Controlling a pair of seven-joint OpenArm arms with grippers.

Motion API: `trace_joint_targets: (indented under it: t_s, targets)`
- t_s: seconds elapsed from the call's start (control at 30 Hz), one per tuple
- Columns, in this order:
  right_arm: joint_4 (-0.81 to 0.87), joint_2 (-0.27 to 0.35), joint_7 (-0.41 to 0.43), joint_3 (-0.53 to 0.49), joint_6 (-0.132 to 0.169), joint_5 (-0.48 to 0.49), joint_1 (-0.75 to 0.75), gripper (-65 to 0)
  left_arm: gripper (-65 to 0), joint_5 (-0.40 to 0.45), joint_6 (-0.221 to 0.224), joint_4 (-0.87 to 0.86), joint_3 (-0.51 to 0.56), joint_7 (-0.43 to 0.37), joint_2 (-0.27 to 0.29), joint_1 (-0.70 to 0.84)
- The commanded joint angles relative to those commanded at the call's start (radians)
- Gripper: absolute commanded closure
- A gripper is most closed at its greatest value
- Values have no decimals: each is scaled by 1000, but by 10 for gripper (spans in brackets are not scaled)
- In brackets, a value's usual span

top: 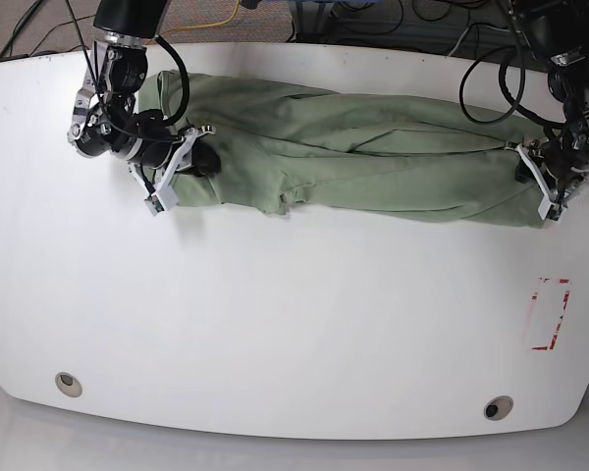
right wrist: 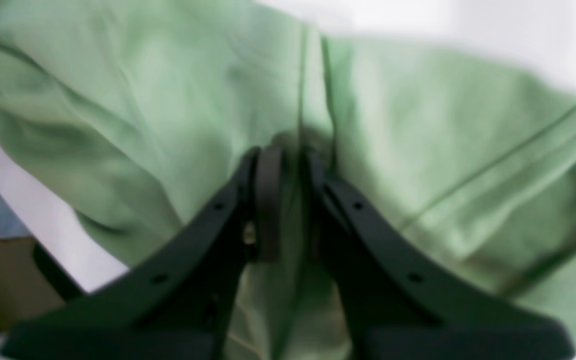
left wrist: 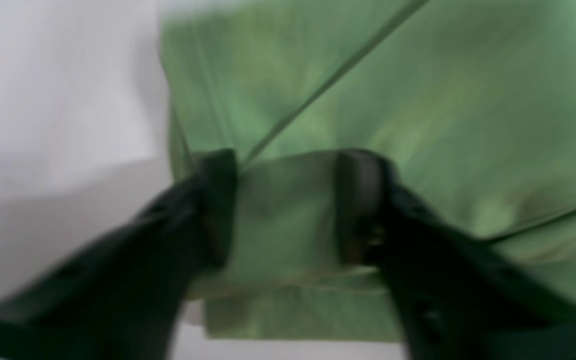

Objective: Layout the t-shirt on the table in an organized manner, then fold the t-shirt properly
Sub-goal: 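Lift and fold the shirt's hem over toward the collar with both grippers, then hold the strip ends with both grippers and flatten it on the table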

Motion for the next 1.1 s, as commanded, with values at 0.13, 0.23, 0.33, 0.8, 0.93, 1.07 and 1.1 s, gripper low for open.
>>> trace_joint_targets:
  t_s: [0.13, 0.23, 0.33, 0.8, 0.93, 1.07, 1.1]
  targets:
    - [-71, 29, 74, -41, 0, -71, -2, -89, -161, 0, 0, -72, 2, -51, -15, 17]
    - [-155, 58, 146, -74, 0, -133, 29, -89, -161, 0, 0, -83, 3, -60, -15, 17]
    - [-252, 71, 213, -91, 0, -183, 63, -89, -161, 0, 0, -83, 6, -60, -12, 8]
    - [-580, 144, 387, -94, 0, -341, 327, -90, -161, 2, 0, -89, 112, -57, -6, -89]
    - [-580, 160, 388, -87, 0, -371, 359, -92, -179, 2, 0, -89, 114, -57, -6, -98]
    - [-580, 173, 390, -89, 0, -371, 374, -94, -221, 2, 0, -89, 114, -57, -6, -104]
    - [-580, 175, 390, -87, 0, -371, 381, -94, -226, 2, 0, -89, 114, -57, -6, -104]
